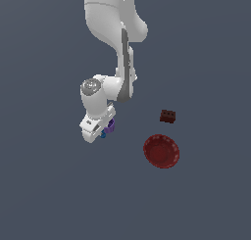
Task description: Pick up a designated object from a clutter of objects.
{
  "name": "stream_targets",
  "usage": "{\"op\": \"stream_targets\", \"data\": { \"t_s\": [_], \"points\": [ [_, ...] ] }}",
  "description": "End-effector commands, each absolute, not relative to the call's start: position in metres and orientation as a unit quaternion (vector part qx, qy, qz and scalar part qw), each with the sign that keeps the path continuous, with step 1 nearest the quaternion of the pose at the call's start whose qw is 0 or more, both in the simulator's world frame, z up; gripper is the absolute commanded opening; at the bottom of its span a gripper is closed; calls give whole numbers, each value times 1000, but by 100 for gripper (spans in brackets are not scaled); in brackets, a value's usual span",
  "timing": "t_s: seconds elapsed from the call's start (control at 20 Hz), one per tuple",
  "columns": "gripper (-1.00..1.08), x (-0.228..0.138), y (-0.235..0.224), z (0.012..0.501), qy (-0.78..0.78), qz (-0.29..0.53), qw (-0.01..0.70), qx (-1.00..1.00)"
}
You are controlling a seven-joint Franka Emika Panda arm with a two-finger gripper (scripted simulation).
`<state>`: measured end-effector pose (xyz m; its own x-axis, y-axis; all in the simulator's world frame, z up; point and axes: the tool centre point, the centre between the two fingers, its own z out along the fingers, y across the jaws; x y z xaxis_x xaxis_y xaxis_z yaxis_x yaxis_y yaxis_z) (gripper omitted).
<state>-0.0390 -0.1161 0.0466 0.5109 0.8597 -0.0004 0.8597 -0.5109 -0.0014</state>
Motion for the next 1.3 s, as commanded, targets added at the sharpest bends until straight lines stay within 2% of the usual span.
{"op": "stream_targets", "data": {
  "t_s": [0.0,0.5,1.25],
  "points": [
    [-100,-39,-118,53,-494,0,0,-869],
    [-100,-43,-136,108,-494,0,0,-869],
    [-100,-52,-182,256,-494,-1,0,-869]
  ]
}}
